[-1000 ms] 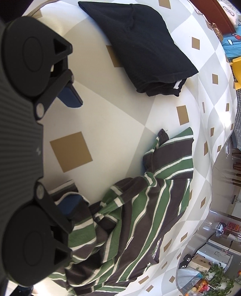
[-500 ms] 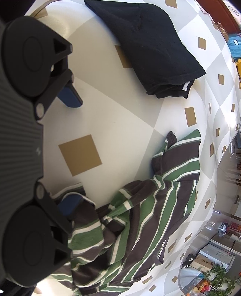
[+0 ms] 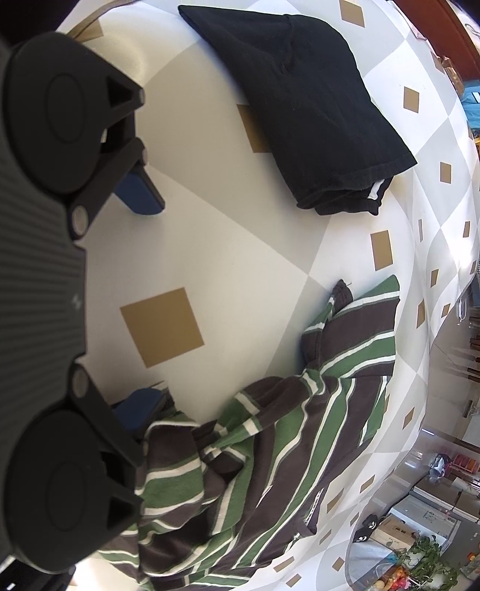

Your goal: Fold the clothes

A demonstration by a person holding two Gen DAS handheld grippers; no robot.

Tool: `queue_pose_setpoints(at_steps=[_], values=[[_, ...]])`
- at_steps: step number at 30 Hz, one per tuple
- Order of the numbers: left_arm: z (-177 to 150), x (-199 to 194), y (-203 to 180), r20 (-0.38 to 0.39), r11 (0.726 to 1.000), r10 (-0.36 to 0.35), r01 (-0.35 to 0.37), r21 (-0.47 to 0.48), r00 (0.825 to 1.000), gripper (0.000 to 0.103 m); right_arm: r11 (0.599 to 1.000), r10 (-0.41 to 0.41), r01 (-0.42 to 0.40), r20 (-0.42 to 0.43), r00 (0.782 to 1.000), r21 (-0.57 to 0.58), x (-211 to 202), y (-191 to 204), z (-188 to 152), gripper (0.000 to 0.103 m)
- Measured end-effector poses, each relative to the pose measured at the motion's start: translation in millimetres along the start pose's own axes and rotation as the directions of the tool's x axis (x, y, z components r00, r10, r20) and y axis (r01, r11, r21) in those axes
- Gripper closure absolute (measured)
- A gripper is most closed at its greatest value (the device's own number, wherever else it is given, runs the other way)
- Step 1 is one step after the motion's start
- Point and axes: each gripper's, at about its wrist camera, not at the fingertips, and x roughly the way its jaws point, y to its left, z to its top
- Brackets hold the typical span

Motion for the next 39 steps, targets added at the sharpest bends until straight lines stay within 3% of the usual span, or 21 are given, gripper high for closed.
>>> queue_pose_setpoints(at_steps=[9,14,20,25,30,32,34,39], values=[[-1,-4,-4,0.021,1.0,0.006,-0.006,0.018,1.0,0.002,0.985,-0.064,0.044,0.115,0.991,0.168,-44,-38,7,0.097],[-4,-4,-11,0.023,0.999,0.004,-0.005,0.037,1.0,0.002,0.952,-0.161,0.109,0.167,0.973,0.287,-70,-71,7,0.097],[-10,-4,-24,0.031,0.997,0.006,-0.008,0.077,1.0,0.002,0.887,-0.321,0.235,0.164,0.933,0.398,-94,-106,0,0.097],[-14,-4,-34,0.036,0.995,0.002,-0.006,0.103,0.999,0.002,0.806,-0.431,0.329,0.108,0.896,0.491,-108,-136,-13,0.097],[-16,-6,-42,0.056,0.994,-0.013,0.007,0.108,0.998,0.001,0.753,-0.481,0.37,0.072,0.874,0.544,-121,-158,-26,0.096],[-18,-6,-47,0.056,0.993,-0.019,0.013,0.119,0.998,0.0,0.757,-0.465,0.349,0.081,0.882,0.552,-123,-160,-29,0.096],[-21,-5,-54,0.055,0.989,-0.021,0.013,0.146,0.998,0.0,0.775,-0.423,0.304,0.097,0.901,0.554,-122,-160,-30,0.083],[-29,-4,-71,0.059,0.977,-0.026,0.013,0.215,0.998,0.0,0.809,-0.302,0.182,0.13,0.944,0.559,-110,-154,-28,0.067]])
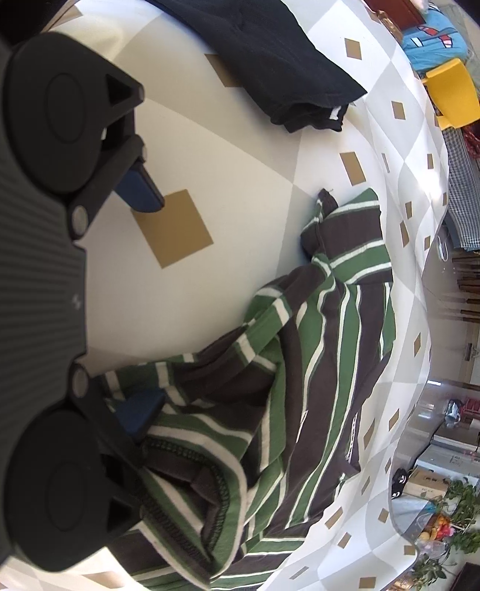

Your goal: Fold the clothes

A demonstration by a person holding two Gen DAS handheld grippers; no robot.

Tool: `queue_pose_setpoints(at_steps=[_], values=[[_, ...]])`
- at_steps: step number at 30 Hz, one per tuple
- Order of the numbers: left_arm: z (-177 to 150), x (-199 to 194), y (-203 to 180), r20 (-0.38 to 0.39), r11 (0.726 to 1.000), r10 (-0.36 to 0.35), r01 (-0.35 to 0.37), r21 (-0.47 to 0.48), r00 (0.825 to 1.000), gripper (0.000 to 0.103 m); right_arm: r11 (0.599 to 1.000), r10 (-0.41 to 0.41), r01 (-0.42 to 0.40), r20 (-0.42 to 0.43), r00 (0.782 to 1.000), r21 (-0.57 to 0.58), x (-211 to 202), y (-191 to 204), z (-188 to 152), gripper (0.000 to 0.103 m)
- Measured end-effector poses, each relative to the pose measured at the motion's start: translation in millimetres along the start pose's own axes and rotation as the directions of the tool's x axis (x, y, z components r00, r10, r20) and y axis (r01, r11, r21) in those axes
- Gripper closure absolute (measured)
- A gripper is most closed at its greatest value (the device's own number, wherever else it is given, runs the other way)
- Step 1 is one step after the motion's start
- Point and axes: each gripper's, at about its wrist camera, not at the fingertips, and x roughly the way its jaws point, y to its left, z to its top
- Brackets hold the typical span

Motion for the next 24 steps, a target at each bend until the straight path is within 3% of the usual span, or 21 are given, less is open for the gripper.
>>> queue_pose_setpoints(at_steps=[5,11,18,22,24], values=[[-2,1,-5,-0.004,1.0,-0.019,0.019,0.016,1.0,0.0,0.999,0.047,-0.046,-0.029,0.998,0.015,18,11,-6,0.063],[6,-6,12,0.055,0.998,0.006,-0.002,-0.069,0.998,0.0,0.994,0.107,-0.107,0.037,0.994,-0.009,30,29,-10,0.062],[14,2,20,0.065,0.992,0.001,0.007,-0.127,0.998,0.0,0.989,0.018,-0.027,-0.061,0.998,-0.148,63,53,-28,0.062],[17,4,19,0.084,0.989,-0.019,0.031,-0.142,0.996,0.0,0.964,-0.081,0.034,-0.167,0.983,-0.262,85,55,-44,0.062],[18,7,15,0.087,0.991,-0.021,0.032,-0.131,0.996,0.0,0.955,-0.104,0.052,-0.163,0.981,-0.292,87,55,-49,0.061]])
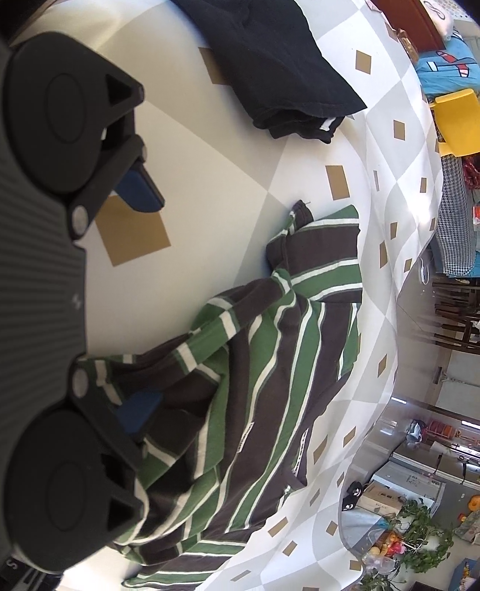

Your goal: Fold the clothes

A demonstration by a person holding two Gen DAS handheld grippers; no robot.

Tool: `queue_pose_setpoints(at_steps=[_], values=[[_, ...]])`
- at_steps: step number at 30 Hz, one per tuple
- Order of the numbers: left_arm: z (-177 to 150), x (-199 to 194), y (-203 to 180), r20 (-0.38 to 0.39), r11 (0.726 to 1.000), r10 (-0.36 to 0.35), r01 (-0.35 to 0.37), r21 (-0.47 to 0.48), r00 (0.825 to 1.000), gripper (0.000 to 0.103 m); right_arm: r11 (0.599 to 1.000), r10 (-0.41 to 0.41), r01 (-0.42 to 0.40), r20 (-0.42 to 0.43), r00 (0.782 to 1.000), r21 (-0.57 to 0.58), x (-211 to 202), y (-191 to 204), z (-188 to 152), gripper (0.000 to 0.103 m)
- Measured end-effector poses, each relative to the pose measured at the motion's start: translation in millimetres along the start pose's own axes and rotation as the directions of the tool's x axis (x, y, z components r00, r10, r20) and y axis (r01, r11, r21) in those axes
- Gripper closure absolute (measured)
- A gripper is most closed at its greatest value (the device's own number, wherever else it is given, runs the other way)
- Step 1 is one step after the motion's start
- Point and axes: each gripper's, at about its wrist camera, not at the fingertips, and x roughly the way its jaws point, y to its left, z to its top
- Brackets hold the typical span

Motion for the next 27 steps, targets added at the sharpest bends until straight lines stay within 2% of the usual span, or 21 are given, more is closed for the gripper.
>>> queue_pose_setpoints(at_steps=[4,10,27], values=[[-3,11,-6,-0.009,0.999,0.024,-0.024,0.021,1.0,0.0,0.999,-0.026,0.026,0.019,0.999,-0.034,-1,1,-6,0.061],[-8,20,-11,-0.005,0.993,0.089,-0.088,0.084,0.996,0.0,0.999,-0.041,0.041,0.006,0.999,-0.026,-2,-4,-6,0.059],[-9,16,10,-0.017,0.988,0.12,-0.118,0.096,0.993,0.0,0.996,-0.089,0.088,-0.031,0.996,-0.033,-9,-9,-11,0.058]])
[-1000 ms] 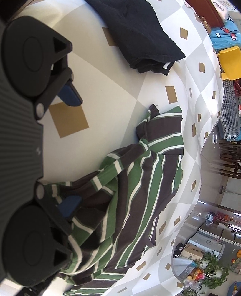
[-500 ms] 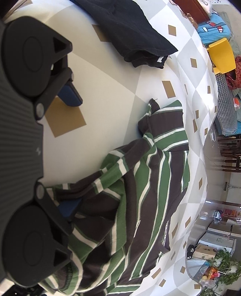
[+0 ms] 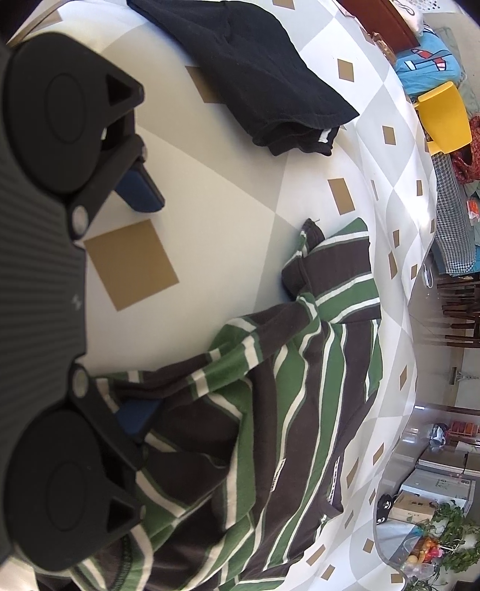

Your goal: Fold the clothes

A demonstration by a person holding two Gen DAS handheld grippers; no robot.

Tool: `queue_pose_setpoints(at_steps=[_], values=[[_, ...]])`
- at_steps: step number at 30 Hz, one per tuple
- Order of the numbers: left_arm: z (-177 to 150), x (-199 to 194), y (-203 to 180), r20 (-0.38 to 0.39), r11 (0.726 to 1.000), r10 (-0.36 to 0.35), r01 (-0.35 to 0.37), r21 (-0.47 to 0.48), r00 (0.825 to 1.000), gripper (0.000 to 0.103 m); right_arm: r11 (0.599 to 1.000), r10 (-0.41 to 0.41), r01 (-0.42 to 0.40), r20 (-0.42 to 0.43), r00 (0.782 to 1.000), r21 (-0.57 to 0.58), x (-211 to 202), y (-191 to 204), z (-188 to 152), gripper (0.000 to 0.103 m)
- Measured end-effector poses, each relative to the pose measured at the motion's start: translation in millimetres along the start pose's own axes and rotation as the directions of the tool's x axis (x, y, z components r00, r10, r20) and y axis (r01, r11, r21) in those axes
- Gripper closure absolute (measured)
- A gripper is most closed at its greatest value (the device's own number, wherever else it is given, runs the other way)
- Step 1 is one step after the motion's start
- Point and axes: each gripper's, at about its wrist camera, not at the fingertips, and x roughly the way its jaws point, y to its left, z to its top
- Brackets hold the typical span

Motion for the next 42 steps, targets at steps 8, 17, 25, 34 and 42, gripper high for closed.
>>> queue_pose_setpoints(at_steps=[8,17,25,34,42], values=[[1,0,23,-0.015,0.997,0.079,-0.079,-0.017,0.997,0.0,1.0,-0.01,0.011,-0.039,0.999,0.023,-4,-9,-3,0.055],[3,-2,50,-0.033,0.982,0.178,-0.18,-0.051,0.983,0.0,0.999,-0.044,0.042,-0.113,0.993,-0.016,-8,-13,-9,0.055],[2,-10,58,-0.052,0.965,0.259,-0.261,-0.023,0.964,0.0,0.996,-0.066,0.074,-0.15,0.987,0.047,-12,-31,-5,0.055],[7,-8,58,-0.01,0.919,0.395,-0.395,-0.004,0.919,0.0,0.99,-0.07,0.082,-0.105,0.992,0.114,-27,-49,5,0.055],[13,-28,49,0.039,0.964,0.257,-0.253,-0.078,0.966,0.0,0.973,0.057,-0.049,-0.028,0.998,0.225,-26,-55,12,0.055]])
